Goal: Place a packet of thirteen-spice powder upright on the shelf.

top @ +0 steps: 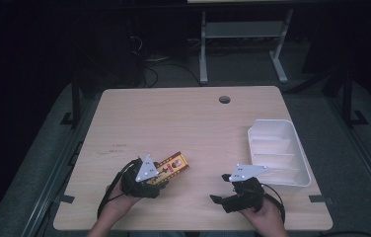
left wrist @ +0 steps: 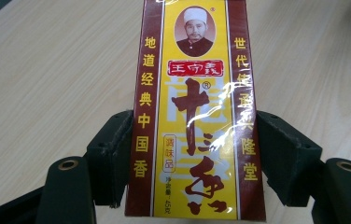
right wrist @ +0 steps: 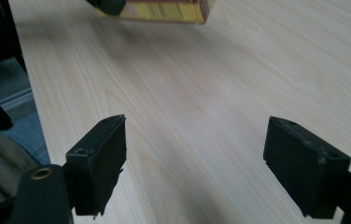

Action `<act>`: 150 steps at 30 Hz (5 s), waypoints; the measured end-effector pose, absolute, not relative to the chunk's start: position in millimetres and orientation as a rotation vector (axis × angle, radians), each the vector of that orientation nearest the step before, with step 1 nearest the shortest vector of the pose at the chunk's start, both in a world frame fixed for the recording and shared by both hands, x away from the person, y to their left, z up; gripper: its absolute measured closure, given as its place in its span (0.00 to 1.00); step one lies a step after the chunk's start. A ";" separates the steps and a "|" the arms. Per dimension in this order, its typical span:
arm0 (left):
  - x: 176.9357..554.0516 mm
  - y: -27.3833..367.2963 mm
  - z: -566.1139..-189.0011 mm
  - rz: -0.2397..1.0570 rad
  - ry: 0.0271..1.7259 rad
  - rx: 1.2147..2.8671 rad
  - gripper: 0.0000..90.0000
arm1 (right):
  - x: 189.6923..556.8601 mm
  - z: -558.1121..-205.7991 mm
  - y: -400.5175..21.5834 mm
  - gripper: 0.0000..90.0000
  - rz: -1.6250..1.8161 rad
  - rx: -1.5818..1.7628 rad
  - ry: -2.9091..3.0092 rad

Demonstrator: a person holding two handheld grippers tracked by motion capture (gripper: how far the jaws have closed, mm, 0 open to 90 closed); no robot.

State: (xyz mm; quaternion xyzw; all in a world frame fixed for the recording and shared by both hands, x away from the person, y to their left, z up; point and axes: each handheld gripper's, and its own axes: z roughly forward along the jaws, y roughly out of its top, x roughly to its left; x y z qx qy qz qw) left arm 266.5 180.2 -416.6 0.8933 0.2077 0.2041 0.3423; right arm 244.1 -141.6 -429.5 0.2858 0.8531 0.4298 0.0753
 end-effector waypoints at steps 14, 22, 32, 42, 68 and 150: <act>250.9 156.2 -416.1 0.519 0.434 2.324 0.36 | 245.4 -425.8 -141.9 0.16 1.361 0.893 2.557; 242.1 142.4 -417.0 0.517 0.375 2.327 0.36 | 244.9 -425.2 -142.4 0.16 1.390 0.904 2.556; 233.9 129.9 -418.8 0.516 0.310 2.331 0.36 | 246.4 -423.7 -143.1 0.26 1.439 0.941 2.546; 225.9 118.6 -419.8 0.521 0.256 2.315 0.36 | 248.5 -425.5 -143.3 0.34 1.499 0.984 2.563; 220.9 108.6 -425.3 0.559 0.194 2.348 0.36 | 250.7 -424.9 -149.2 0.60 1.661 1.094 2.569; 264.6 200.1 -408.9 0.468 0.507 2.200 0.38 | 285.1 -295.4 -165.7 0.76 0.920 0.243 2.840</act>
